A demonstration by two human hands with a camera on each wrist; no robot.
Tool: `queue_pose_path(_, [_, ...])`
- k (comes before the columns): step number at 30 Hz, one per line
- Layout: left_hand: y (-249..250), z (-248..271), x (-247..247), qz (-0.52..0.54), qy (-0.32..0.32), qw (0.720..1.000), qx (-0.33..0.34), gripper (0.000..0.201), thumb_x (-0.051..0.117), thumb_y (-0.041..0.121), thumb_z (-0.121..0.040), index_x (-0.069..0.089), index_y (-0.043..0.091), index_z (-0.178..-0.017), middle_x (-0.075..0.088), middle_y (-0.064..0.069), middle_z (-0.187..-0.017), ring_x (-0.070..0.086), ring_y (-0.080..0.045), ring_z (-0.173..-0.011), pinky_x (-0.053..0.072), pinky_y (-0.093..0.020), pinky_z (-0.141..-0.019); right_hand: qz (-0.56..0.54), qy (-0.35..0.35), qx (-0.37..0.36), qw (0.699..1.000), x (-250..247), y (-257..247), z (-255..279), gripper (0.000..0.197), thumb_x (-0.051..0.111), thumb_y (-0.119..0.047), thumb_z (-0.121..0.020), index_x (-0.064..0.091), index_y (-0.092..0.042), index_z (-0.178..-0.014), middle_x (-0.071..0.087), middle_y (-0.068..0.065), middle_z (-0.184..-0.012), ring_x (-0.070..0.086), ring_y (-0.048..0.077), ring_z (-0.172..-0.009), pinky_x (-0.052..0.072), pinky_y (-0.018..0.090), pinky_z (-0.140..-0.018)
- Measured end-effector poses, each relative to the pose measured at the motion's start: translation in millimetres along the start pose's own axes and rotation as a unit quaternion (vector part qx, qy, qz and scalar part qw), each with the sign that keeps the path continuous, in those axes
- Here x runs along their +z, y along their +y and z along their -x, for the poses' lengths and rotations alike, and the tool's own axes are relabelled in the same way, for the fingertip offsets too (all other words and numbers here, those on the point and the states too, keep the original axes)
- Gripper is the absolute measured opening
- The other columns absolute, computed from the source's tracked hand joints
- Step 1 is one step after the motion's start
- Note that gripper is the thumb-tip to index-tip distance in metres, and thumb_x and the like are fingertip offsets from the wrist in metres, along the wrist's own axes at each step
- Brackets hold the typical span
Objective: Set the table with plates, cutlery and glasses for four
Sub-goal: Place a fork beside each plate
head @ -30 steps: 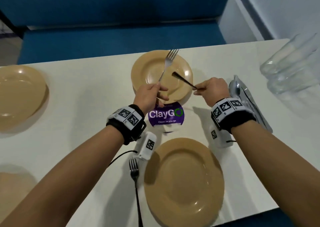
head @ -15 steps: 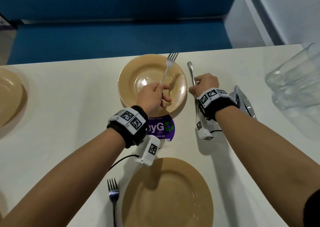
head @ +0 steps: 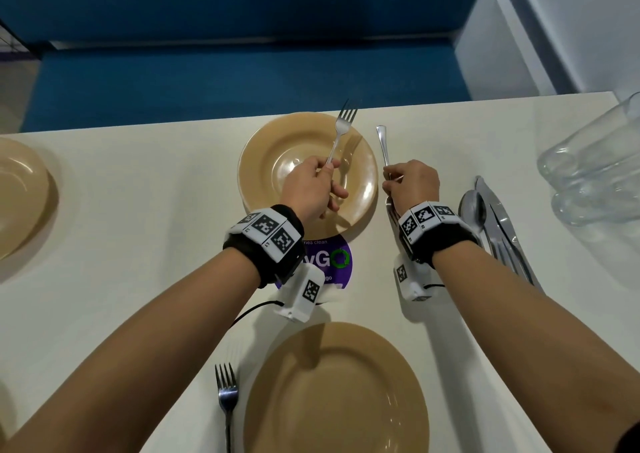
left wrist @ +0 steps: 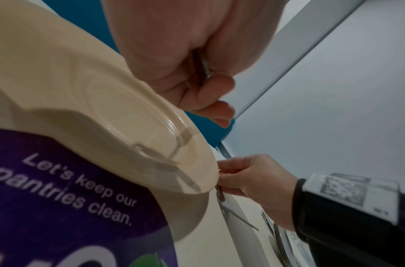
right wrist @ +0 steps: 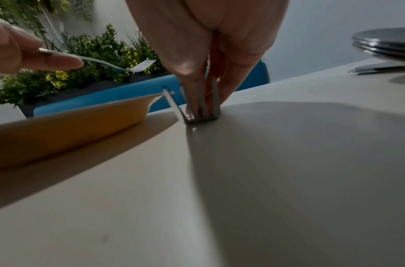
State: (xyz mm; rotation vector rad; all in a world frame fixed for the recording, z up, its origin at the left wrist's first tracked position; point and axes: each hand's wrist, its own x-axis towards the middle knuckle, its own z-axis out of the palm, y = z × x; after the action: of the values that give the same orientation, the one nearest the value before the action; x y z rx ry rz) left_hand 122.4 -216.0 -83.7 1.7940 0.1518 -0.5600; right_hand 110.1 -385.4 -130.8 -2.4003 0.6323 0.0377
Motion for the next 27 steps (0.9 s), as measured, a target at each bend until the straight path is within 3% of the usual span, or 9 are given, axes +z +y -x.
queue_pose_path(4, [-1, -2, -2, -0.006, 0.000, 1.000, -0.001, 0.020, 0.035, 0.022, -0.102, 0.054, 0.020, -0.108, 0.062, 0.005, -0.063, 0.050, -0.003, -0.035, 0.030, -0.014, -0.034, -0.017, -0.002, 0.007, 1.000, 0, -4, -5, 0.031, 0.058, 0.005, -0.085, 0.068, -0.004, -0.112, 0.069, 0.013, -0.099, 0.058, 0.015, -0.064, 0.051, 0.023, -0.065])
queue_pose_path(7, [-2, -4, -5, -0.007, 0.005, 1.000, -0.005, 0.021, 0.035, 0.022, -0.102, 0.055, 0.021, -0.109, 0.062, 0.004, -0.063, 0.050, -0.003, -0.037, 0.030, -0.013, -0.033, -0.018, -0.005, 0.006, 1.000, 0, -4, -5, 0.028, 0.059, 0.004, -0.085, 0.068, -0.002, -0.111, 0.069, 0.016, -0.099, 0.059, 0.017, -0.065, 0.052, 0.022, -0.062])
queue_pose_path(11, [-4, -8, -9, -0.008, 0.014, 1.000, -0.011, 0.022, 0.035, 0.022, -0.102, 0.055, 0.020, -0.111, 0.063, 0.005, -0.064, 0.050, -0.005, -0.039, 0.030, -0.013, -0.034, 0.006, -0.007, 0.001, 1.000, 0, -5, -9, 0.027, 0.057, 0.002, -0.087, 0.068, -0.003, -0.110, 0.070, 0.013, -0.099, 0.052, 0.011, -0.063, 0.044, 0.015, -0.056])
queue_pose_path(14, [-5, -11, -10, 0.000, 0.019, 1.000, -0.017, 0.023, 0.035, 0.021, -0.102, 0.056, 0.019, -0.111, 0.063, 0.004, -0.065, 0.050, -0.004, -0.037, 0.030, -0.013, -0.033, -0.001, -0.007, -0.001, 1.000, 0, -7, -12, 0.027, 0.057, 0.004, -0.087, 0.068, -0.003, -0.110, 0.070, 0.014, -0.098, 0.053, 0.010, -0.059, 0.040, 0.008, -0.045])
queue_pose_path(18, [-5, -13, -9, 0.005, 0.022, 1.000, -0.019, 0.023, 0.036, 0.020, -0.102, 0.057, 0.019, -0.111, 0.063, 0.003, -0.065, 0.049, -0.003, -0.037, 0.030, -0.013, -0.033, 0.042, -0.011, -0.027, 0.999, -1, -6, -11, 0.030, 0.059, -0.001, -0.087, 0.068, -0.006, -0.115, 0.069, 0.011, -0.106, 0.062, 0.015, -0.086, 0.035, 0.009, -0.066])
queue_pose_path(20, [-5, -12, -8, 0.005, 0.021, 1.000, -0.018, 0.023, 0.036, 0.020, -0.102, 0.057, 0.019, -0.111, 0.062, 0.003, -0.065, 0.049, -0.004, -0.038, 0.031, -0.013, -0.033, 0.049, -0.012, -0.029, 0.998, -1, -4, -10, 0.031, 0.060, -0.003, -0.087, 0.068, -0.008, -0.116, 0.069, 0.009, -0.108, 0.062, 0.016, -0.092, 0.034, 0.010, -0.070])
queue_pose_path(24, [-4, -11, -7, 0.004, 0.020, 1.000, -0.015, 0.023, 0.036, 0.020, -0.102, 0.057, 0.018, -0.112, 0.062, 0.003, -0.065, 0.049, -0.004, -0.037, 0.031, -0.014, -0.033, 0.040, -0.011, -0.025, 0.999, -3, -1, -8, 0.032, 0.062, -0.003, -0.086, 0.067, -0.008, -0.117, 0.068, 0.011, -0.108, 0.061, 0.017, -0.087, 0.038, 0.016, -0.073])
queue_pose_path(27, [-5, -11, -7, 0.009, 0.020, 1.000, -0.013, 0.022, 0.036, 0.019, -0.102, 0.057, 0.018, -0.110, 0.062, 0.003, -0.064, 0.048, -0.002, -0.034, 0.031, -0.013, -0.032, 0.034, -0.018, -0.023, 0.999, -3, 2, -7, 0.031, 0.061, -0.003, -0.086, 0.067, -0.007, -0.116, 0.068, 0.011, -0.105, 0.054, 0.013, -0.077, 0.038, 0.014, -0.064])
